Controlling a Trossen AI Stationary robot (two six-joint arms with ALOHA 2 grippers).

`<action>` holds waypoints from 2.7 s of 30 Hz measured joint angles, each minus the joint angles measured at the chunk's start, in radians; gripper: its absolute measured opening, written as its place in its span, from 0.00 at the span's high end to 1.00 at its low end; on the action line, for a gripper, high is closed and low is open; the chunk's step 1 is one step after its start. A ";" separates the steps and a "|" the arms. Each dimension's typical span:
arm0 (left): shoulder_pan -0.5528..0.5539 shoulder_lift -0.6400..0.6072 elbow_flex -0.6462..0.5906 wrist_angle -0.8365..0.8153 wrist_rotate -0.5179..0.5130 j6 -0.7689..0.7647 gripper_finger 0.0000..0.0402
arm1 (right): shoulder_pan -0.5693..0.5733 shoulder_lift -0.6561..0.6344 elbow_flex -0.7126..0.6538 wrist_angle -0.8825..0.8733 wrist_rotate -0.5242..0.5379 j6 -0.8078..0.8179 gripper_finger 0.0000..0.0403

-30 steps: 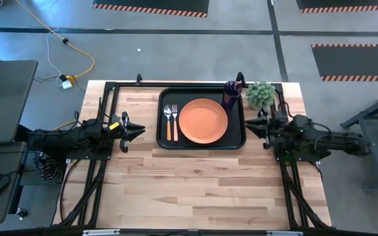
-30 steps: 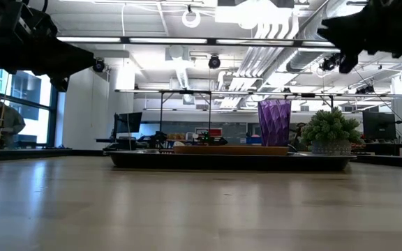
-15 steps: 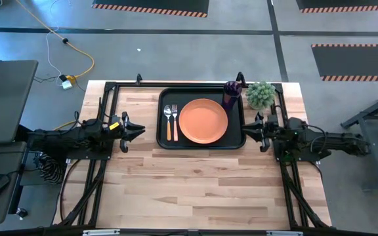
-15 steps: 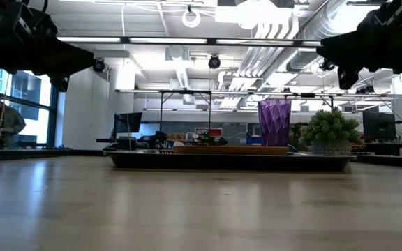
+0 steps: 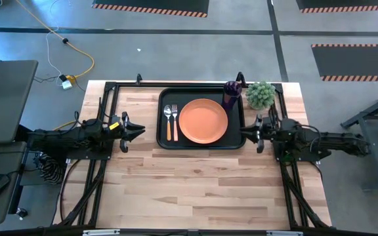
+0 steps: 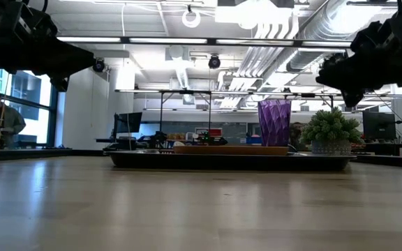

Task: Pick and place plate/cup/fork/spoon on tray
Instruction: Return to Home Position

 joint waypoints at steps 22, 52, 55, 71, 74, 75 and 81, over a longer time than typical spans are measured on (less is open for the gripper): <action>0.000 0.000 0.000 0.000 0.000 0.000 0.84 | 0.000 0.000 0.000 -0.089 0.000 0.000 0.80; 0.000 0.000 0.000 0.000 0.000 0.000 0.84 | 0.000 0.000 0.000 -0.088 0.001 0.000 0.80; 0.000 0.000 0.000 0.000 0.000 0.000 0.84 | 0.000 0.000 0.000 -0.088 0.001 0.000 0.80; 0.000 0.000 0.000 0.000 0.000 0.000 0.84 | 0.000 0.000 -0.001 -0.088 0.001 0.000 0.80; 0.000 0.000 0.000 0.000 0.000 0.000 0.84 | 0.000 0.000 -0.001 -0.088 0.001 0.000 0.80; 0.000 0.000 0.000 0.000 0.000 0.000 0.84 | 0.000 0.000 -0.001 -0.088 0.001 0.000 0.80; 0.000 0.000 0.000 0.000 0.000 0.000 0.84 | 0.000 0.000 -0.001 -0.088 0.001 0.000 0.80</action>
